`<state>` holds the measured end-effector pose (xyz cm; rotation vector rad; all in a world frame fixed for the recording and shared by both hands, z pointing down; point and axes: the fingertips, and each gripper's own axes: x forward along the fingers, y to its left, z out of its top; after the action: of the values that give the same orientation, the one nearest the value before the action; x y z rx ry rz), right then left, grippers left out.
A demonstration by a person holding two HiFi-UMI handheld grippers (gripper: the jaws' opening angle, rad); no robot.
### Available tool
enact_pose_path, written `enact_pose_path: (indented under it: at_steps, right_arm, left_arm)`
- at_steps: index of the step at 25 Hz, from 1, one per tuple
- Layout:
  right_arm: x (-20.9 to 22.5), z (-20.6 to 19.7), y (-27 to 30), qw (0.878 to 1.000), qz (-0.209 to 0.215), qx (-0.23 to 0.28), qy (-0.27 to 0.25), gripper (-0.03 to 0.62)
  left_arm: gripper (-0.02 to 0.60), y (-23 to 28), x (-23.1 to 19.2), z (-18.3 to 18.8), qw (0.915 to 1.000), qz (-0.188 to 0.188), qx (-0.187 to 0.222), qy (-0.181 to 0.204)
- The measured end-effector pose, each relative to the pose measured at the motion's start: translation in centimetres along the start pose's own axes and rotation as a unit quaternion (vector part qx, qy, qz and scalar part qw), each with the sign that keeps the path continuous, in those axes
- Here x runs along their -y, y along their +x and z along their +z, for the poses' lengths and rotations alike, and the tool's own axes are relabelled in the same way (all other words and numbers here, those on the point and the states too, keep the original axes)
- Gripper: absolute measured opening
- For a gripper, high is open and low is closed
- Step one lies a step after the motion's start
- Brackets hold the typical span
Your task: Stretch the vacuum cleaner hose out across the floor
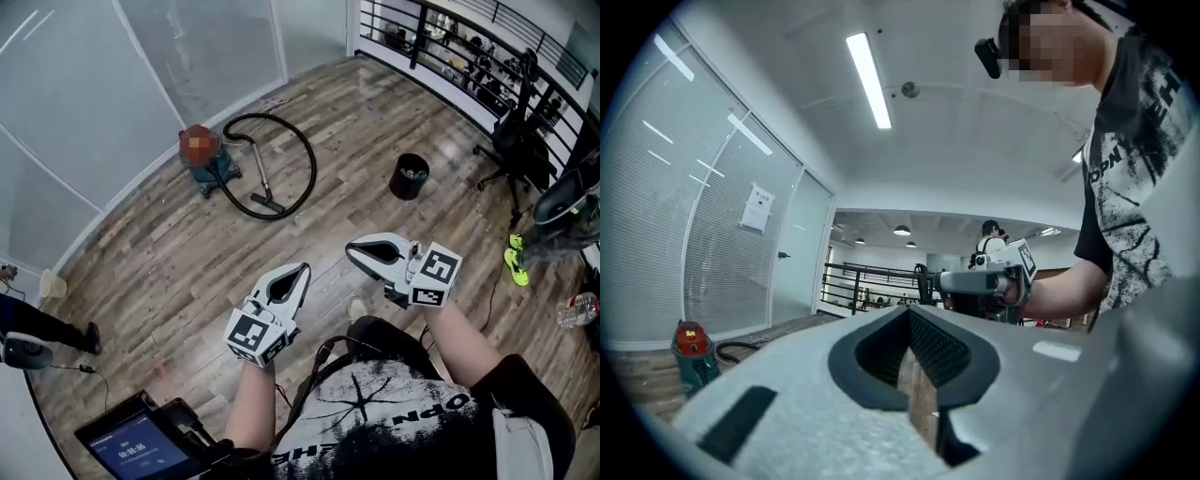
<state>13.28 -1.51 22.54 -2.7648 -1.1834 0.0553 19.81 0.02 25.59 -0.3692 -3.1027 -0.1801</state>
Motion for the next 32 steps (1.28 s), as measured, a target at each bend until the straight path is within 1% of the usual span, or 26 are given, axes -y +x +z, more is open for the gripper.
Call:
enact_pose_path:
  at_steps: [2, 6, 9, 13, 17, 20, 23, 27, 28, 31, 32]
  right_arm:
    - [1.7, -0.1, 1.2, 1.000, 0.000, -0.002, 0.004, 0.008]
    - [5.0, 0.9, 3.5, 0.997, 0.018, 0.036, 0.062, 0.008]
    - [8.0, 1.3, 5.7, 0.998, 0.029, 0.020, 0.051, 0.008]
    - [12.2, 1.6, 9.9, 0.996, 0.062, 0.013, 0.059, 0.008]
    - [16.1, 2.5, 13.4, 0.994, 0.098, -0.003, 0.045, 0.008]
    - [19.0, 3.2, 15.7, 0.992, 0.118, -0.011, 0.044, 0.008]
    - [23.4, 3.6, 17.4, 0.990, 0.132, -0.014, 0.052, 0.008]
    - [30.3, 3.5, 21.0, 0.988, 0.144, -0.018, 0.060, 0.008]
    - [30.9, 3.7, 21.0, 0.987, 0.145, -0.015, 0.060, 0.008]
    - [31.3, 4.7, 20.1, 0.988, 0.143, -0.008, 0.058, 0.008]
    - [31.9, 4.6, 20.7, 0.988, 0.141, -0.009, 0.060, 0.008]
  left_arm:
    - [0.000, 1.0, -1.6, 0.3, 1.0000, -0.002, 0.002, 0.000]
    - [0.000, 2.3, -5.0, 0.7, 1.0000, 0.009, 0.003, 0.000]
    - [0.000, 3.5, -7.9, 1.5, 0.9996, 0.027, 0.007, -0.006]
    - [0.000, 5.2, -12.5, 1.9, 0.9981, 0.059, 0.008, -0.013]
    - [0.000, 7.7, -17.0, 2.4, 0.9961, 0.086, 0.010, -0.020]
    - [0.000, 9.2, -20.8, 2.9, 0.9936, 0.108, 0.010, -0.032]
    - [0.000, 12.1, -24.4, 3.4, 0.9923, 0.120, 0.005, -0.032]
    - [0.000, 16.1, -31.0, 3.1, 0.9905, 0.133, -0.011, -0.034]
    - [0.000, 16.5, -31.4, 3.3, 0.9903, 0.135, -0.013, -0.033]
    - [0.000, 16.8, -30.7, 4.6, 0.9903, 0.136, -0.011, -0.026]
    - [0.000, 16.9, -31.6, 4.8, 0.9904, 0.135, -0.010, -0.029]
